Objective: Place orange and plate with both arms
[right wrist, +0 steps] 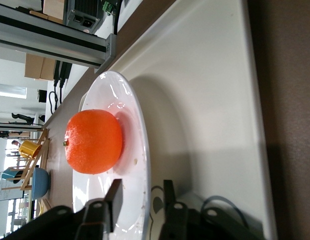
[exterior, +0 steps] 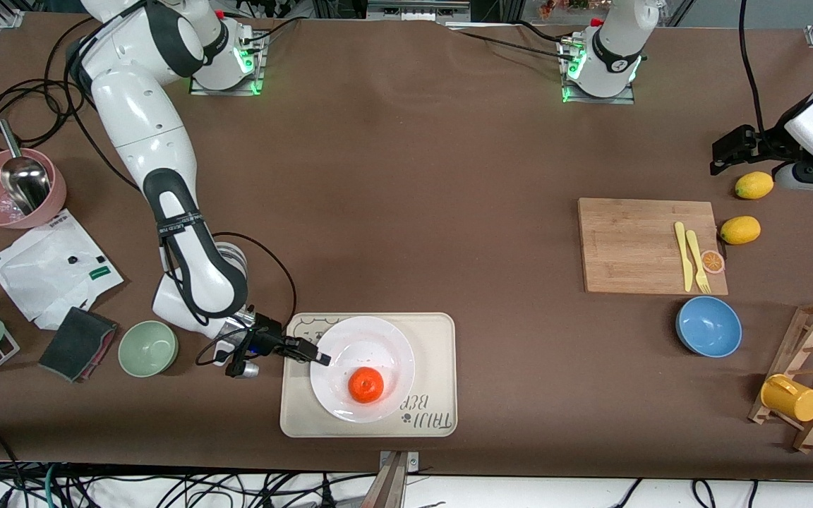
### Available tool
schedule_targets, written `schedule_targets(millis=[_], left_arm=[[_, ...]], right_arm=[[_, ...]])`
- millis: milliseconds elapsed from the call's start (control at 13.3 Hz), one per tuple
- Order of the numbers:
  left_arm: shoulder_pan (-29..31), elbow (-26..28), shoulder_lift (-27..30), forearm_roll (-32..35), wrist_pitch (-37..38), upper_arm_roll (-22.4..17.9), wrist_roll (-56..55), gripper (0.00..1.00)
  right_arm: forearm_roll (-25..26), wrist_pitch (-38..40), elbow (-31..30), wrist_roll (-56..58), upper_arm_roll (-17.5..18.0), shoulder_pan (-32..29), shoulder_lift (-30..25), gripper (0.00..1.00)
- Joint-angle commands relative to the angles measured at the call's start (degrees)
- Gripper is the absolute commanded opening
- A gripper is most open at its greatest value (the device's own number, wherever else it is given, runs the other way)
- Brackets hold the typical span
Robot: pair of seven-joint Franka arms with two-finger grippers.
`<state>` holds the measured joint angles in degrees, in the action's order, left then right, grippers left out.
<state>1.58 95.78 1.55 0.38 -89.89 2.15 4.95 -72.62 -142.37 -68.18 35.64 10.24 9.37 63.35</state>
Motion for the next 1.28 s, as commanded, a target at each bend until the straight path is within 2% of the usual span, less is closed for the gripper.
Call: schedule_targets(millis=[0,301,1204], left_arm=[[0.26,-1.83,-0.85,-0.64,1.29,-0.13,1.55,1.0],[0.26,-1.83,-0.85,-0.64,1.38,-0.13,1.47,1.0],[0.26,-1.83,-0.93,-0.55,1.38,-0.13,1.47,1.0]], right_arm=[[0.11,-0.45,1.82,0.39,0.04,0.04,0.99,1.0],[1.51,-0.45,2.17,-0.13,-1.18,0.3,0.46,1.0],[2.22,-0.28,3.58,-3.47,-1.19,0.48,-1.3,1.0]])
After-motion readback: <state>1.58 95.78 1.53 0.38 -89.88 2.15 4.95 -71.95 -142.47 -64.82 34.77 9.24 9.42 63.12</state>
